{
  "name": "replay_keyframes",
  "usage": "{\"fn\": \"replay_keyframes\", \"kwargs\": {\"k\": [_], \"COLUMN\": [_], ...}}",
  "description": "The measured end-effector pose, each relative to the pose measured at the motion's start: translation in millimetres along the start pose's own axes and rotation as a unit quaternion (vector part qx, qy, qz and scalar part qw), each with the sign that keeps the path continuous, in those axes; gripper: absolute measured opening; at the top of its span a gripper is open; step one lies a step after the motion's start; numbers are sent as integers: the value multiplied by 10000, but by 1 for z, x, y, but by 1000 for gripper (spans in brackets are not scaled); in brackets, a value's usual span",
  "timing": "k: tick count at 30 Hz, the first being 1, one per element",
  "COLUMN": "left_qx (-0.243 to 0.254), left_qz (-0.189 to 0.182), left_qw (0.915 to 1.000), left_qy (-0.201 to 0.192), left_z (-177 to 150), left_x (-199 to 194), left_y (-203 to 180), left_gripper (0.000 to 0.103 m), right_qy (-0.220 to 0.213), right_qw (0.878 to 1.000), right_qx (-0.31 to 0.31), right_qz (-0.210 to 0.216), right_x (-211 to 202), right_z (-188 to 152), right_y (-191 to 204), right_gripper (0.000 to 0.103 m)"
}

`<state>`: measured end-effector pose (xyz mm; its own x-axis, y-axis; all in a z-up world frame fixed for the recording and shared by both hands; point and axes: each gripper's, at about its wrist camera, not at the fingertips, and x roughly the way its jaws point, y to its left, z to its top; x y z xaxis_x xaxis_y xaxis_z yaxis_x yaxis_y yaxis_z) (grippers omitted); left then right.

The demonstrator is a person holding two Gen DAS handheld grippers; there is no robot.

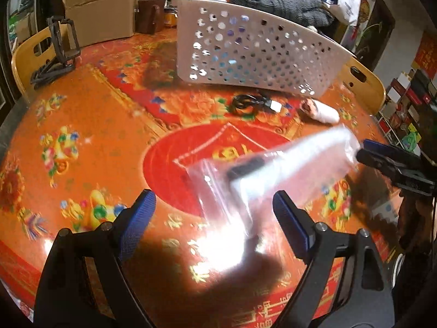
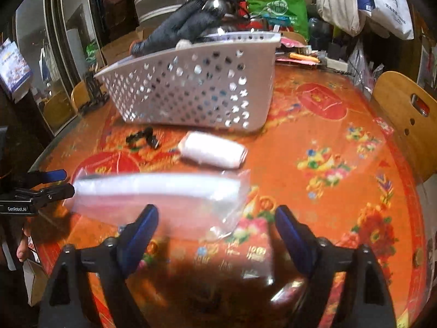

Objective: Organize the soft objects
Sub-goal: 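Move both grippers back to the clear plastic bag, then grasp the clear plastic bag with white contents with both grippers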

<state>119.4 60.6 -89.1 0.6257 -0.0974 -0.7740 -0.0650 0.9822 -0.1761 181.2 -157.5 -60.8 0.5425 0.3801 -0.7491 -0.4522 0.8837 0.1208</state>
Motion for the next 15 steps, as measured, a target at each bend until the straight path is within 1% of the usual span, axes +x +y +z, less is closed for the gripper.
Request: {"fn": "replay_keyframes", "kwargs": {"k": [1, 2, 3, 4, 6, 7, 9, 10, 11, 12, 15], "left_qx": [58, 97, 145, 167, 204, 226, 295, 329, 334, 326, 202], "left_qz": [68, 118, 174, 161, 55, 61, 131, 175, 190, 188, 45], "left_qw": [10000, 9999, 9997, 9997, 9998, 9997, 9994, 9991, 9990, 9989, 9994], "left_qy": [-40, -53, -63, -55, -62, -87, -139, -177, -207, -275, -291], "left_z": [-4, -3, -6, -4, -4, -5, -3, -4, -2, -2, 4], "left_x": [0, 1, 0, 0, 1, 1, 4, 3, 5, 3, 6], "left_y": [-4, -6, -10, -13, -18, -21, -24, -27, -27, -27, -19], "left_gripper": [86, 86, 86, 86, 86, 86, 85, 83, 71, 52, 37], "right_qy": [48, 82, 139, 217, 261, 262, 284, 289, 291, 295, 253], "right_qw": [10000, 9999, 9998, 9996, 9996, 9996, 9995, 9994, 9992, 9991, 9993], "right_qx": [24, 39, 45, 33, -50, -78, -135, -157, -166, -187, -190], "right_qz": [56, 107, 151, 156, 88, 46, -96, -146, -195, -234, -216], "right_x": [2, 3, 5, 9, 11, 11, 11, 10, 10, 9, 7], "right_z": [-1, -1, 0, 0, 0, 0, -1, -1, -2, -3, -6], "right_y": [1, 1, 1, 1, 3, 3, 5, 6, 7, 8, 10], "right_gripper": [61, 50, 47, 47, 44, 43, 35, 33, 30, 26, 18]}}
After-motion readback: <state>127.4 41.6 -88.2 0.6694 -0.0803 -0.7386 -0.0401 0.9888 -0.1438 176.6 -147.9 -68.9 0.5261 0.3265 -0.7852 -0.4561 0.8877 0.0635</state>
